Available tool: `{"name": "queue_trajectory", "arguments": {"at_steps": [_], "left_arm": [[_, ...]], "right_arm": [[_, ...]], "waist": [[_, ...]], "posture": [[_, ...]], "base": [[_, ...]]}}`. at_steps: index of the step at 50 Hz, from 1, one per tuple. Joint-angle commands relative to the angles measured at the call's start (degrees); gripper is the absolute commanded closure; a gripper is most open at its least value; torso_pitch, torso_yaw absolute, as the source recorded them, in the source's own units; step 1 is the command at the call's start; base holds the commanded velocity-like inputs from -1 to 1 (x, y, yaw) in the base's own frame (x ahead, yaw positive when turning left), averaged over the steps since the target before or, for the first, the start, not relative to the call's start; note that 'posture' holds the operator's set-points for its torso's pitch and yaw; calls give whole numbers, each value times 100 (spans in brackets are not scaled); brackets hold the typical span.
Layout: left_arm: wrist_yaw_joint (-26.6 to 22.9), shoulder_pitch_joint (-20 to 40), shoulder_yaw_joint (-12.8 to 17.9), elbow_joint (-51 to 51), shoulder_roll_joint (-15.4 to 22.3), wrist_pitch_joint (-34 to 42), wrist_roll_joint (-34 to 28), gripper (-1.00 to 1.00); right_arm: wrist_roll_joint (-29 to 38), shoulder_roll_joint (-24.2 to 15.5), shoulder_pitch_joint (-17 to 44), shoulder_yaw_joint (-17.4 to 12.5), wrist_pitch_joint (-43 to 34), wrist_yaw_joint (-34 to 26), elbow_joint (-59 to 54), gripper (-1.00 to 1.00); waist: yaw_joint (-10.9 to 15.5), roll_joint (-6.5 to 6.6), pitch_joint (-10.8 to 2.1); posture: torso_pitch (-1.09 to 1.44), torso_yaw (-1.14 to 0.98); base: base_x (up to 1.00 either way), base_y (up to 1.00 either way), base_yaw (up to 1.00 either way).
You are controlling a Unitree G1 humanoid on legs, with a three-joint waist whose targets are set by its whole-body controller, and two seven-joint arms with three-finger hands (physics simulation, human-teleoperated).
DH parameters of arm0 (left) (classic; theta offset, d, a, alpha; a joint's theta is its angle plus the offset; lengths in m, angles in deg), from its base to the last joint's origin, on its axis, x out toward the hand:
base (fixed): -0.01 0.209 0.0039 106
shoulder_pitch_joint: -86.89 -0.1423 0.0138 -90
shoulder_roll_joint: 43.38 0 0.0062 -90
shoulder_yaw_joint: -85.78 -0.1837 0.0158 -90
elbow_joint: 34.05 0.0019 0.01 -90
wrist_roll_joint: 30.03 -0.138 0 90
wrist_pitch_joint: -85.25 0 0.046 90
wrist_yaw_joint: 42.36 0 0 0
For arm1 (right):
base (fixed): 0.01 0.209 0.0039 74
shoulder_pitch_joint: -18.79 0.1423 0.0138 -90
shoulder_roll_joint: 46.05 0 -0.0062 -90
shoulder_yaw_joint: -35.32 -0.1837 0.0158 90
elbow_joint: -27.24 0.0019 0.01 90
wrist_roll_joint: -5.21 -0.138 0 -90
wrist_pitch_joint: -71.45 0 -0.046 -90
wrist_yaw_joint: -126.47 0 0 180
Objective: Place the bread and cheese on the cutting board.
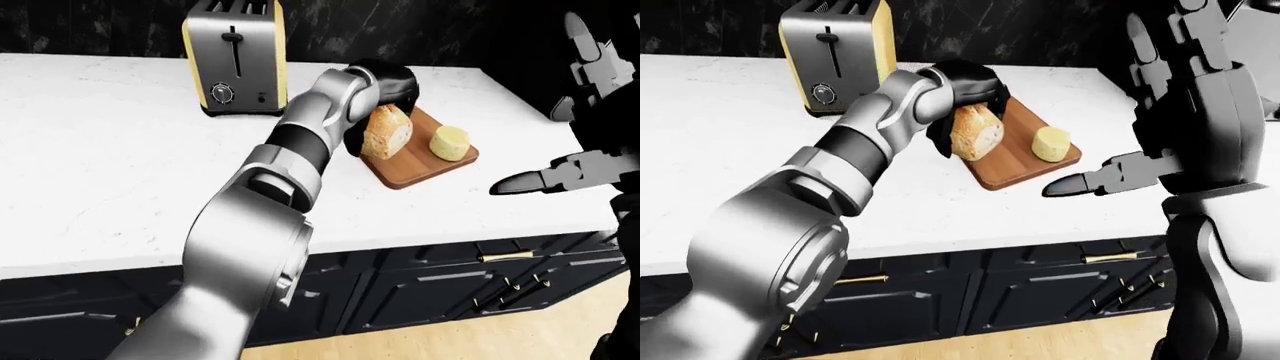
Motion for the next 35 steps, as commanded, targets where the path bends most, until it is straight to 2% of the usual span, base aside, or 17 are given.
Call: {"name": "queue_trajectory", "arguments": {"at_steps": [1, 11, 15, 21, 35], "left_arm": [[162, 267, 62, -262, 62, 9, 81, 55], [487, 282, 81, -259, -47, -46, 120, 59], [492, 255, 69, -258, -81, -60, 125, 58], [479, 229, 67, -254, -118, -60, 131, 55], [676, 155, 73, -250, -363, -275, 205, 65]], "right_arm": [[-75, -94, 153, -173, -76, 39, 123, -100], [-600, -3, 142, -287, -560, 303, 716, -100], [-764, 39, 69, -232, -676, 386, 933, -100], [-878, 59, 86, -199, -738, 485, 1009, -100], [-911, 211, -248, -307, -552, 500, 1079, -100]], "waist": [[0, -37, -154], [26, -78, -145], [30, -70, -135], [23, -62, -138], [25, -70, -139]], "posture": [[0, 0], [0, 0], [0, 0], [0, 0], [0, 0]], "base": [[0, 0, 0], [0, 0, 0], [0, 0, 0], [0, 0, 0], [0, 0, 0]]}}
